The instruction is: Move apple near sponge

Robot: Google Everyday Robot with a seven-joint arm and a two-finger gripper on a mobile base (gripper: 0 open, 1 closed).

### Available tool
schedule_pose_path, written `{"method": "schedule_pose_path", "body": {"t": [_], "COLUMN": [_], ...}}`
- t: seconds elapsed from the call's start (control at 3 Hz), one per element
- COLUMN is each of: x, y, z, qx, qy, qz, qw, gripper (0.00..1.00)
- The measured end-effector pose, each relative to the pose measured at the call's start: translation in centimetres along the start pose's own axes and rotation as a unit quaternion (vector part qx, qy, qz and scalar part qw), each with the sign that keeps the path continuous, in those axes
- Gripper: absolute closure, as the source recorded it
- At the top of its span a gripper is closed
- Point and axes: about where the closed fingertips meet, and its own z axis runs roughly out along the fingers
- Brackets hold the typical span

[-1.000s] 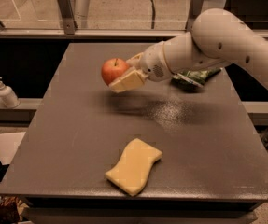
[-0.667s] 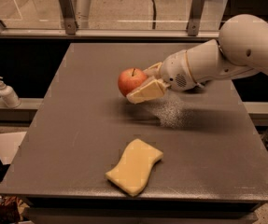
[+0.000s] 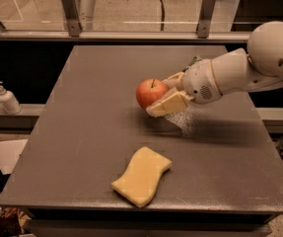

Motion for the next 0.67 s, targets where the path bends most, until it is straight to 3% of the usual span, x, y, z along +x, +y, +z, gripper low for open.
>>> {"method": "schedule_pose_path", "body": {"t": [0.67], "x": [3.0], "y": [3.5], "z": [-3.3], "qx": [-0.021], "qy": [-0.024], "qz": [-0.002], "qw": [0.9995], "gripper": [1.00]}}
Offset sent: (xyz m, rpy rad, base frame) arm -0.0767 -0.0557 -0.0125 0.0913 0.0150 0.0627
